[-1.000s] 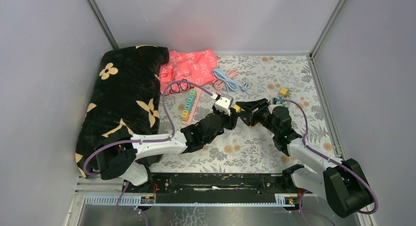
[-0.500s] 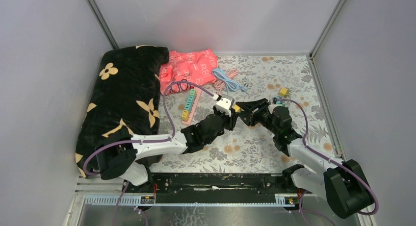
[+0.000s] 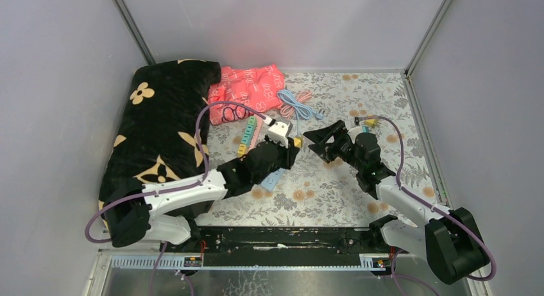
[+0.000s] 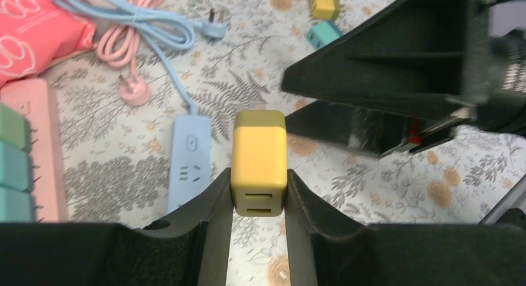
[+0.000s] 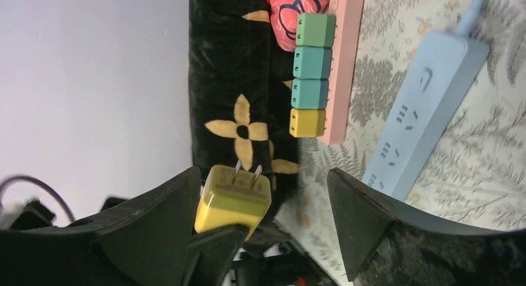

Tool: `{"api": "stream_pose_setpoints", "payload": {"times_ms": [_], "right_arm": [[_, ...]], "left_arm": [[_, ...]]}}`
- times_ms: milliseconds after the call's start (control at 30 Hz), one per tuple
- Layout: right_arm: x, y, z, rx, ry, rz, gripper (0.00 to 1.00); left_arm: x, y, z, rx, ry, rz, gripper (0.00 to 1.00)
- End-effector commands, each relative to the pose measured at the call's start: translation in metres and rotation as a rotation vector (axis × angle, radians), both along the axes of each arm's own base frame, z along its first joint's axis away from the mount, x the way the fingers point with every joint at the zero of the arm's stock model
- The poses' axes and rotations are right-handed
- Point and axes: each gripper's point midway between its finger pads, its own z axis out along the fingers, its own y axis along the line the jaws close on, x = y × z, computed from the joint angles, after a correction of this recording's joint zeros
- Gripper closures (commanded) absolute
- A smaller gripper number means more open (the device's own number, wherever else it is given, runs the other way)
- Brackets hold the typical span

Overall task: Insert the plug
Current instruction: Adjust the plug.

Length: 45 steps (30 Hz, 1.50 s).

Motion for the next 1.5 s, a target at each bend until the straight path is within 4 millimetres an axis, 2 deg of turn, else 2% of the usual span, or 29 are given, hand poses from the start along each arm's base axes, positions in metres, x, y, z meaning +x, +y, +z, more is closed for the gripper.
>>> {"api": "stream_pose_setpoints", "payload": {"times_ms": [0,200,300,367,600,667,767,900,1167,1333,1467], "right_arm": [[0.005,0.009,0.028,-0.173,-0.265,0.109,0.18],[-0.007,0.020,0.049,-0.337,-0.633,0.286,0.15],[-0.014,0.021,0.049,-0.409,-0.780,0.338,0.06],[-0.020,0.021,0.052,-0.448,-0.902,0.366,0.05],[-0.024,0.022,0.054,-0.532,-1.115,0.339,0.03],[-0.027,0.027,0.053,-0.538,-1.152,0.362,0.01],[-0.042,0.040,0.051,-0.554,-1.273,0.432,0.01],[-0.054,0.052,0.046,-0.652,-1.442,0.458,0.01],[-0.055,0.065,0.044,-0.805,-1.611,0.462,0.00],[-0.057,0.077,0.044,-0.891,-1.672,0.489,0.08],[-0.053,0.076,0.039,-0.956,-1.687,0.443,0.11]], "left_arm": [[0.001,0.020,0.004,0.018,0.101,-0.035,1.00],[0.001,0.039,0.010,0.105,0.220,-0.127,1.00],[-0.001,0.049,0.010,0.157,0.291,-0.147,1.00],[-0.002,0.054,0.011,0.180,0.336,-0.168,1.00],[-0.011,0.060,0.023,0.219,0.428,-0.245,1.00],[-0.010,0.063,0.025,0.226,0.452,-0.250,1.00],[-0.010,0.065,0.026,0.246,0.487,-0.262,1.00],[-0.015,0.063,0.026,0.250,0.522,-0.295,1.00],[-0.028,0.055,0.024,0.234,0.580,-0.373,1.00],[-0.030,0.053,0.023,0.233,0.598,-0.390,1.00],[-0.033,0.049,0.022,0.220,0.617,-0.414,1.00]]}}
